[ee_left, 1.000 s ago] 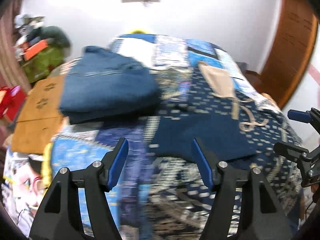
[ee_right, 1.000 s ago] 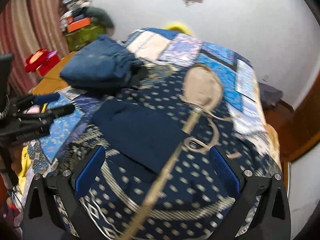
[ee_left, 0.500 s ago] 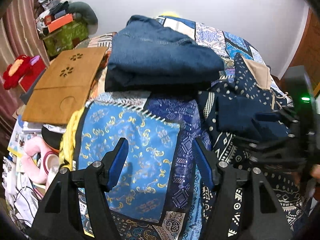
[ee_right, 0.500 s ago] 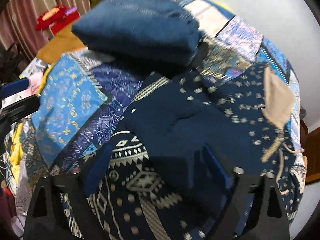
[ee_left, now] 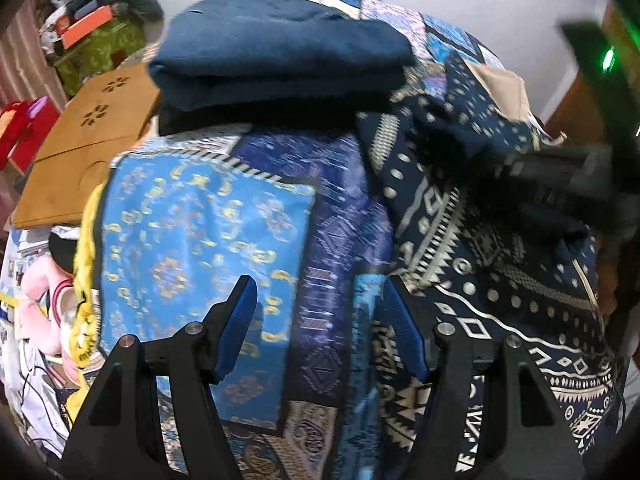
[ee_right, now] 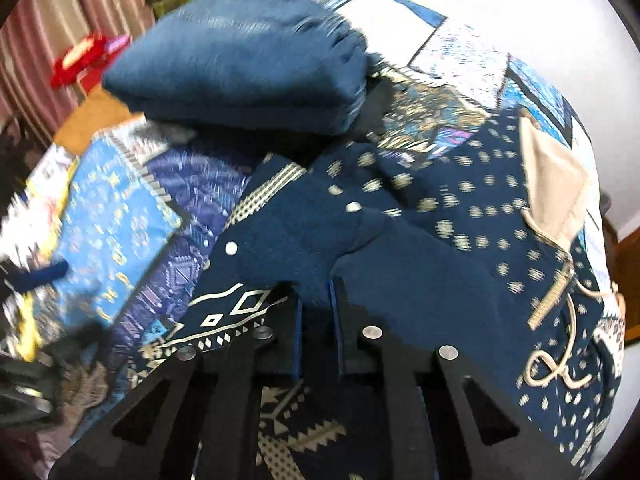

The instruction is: Fold large clothes

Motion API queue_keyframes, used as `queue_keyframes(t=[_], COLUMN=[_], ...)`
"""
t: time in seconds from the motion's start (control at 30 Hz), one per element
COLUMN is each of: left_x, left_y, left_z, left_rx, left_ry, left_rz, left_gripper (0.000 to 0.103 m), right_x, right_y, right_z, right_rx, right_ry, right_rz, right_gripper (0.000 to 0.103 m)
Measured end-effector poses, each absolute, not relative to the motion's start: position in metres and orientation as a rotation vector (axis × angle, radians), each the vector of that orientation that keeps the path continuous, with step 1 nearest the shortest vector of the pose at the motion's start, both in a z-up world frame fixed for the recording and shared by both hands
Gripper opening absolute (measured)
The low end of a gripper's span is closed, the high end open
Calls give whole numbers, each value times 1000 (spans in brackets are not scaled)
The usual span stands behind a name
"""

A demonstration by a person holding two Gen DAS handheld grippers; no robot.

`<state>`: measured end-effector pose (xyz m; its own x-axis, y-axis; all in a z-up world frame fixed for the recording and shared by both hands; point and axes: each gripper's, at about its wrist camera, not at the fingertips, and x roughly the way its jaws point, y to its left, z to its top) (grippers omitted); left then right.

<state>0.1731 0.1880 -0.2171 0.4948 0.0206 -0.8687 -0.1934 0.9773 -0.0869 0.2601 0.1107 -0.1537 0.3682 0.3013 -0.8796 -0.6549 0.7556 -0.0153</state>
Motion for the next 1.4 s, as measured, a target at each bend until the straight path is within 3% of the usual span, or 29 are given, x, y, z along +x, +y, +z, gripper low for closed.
queue_keyframes(t=[0.4, 0.57, 1.17, 1.4], left_x=[188, 197, 211, 200], left_y=[143, 142, 158, 142], left_z=[-232, -241, -246, -228], left_rx=[-99, -108, -115, -84], left_ry=[1107, 1112, 1091, 1087], left_rz=[78, 142, 288, 231], left_gripper=[65, 67, 71, 71], right_x=[257, 254, 234, 220], right_y=[-1, -52, -200, -233], right_z=[-28, -8, -101, -110], right_rx=[-152, -87, 123, 188], right_ry=[765, 713, 951, 967], right_rz=[563, 477, 226, 185], right_gripper=[10, 10, 10, 10])
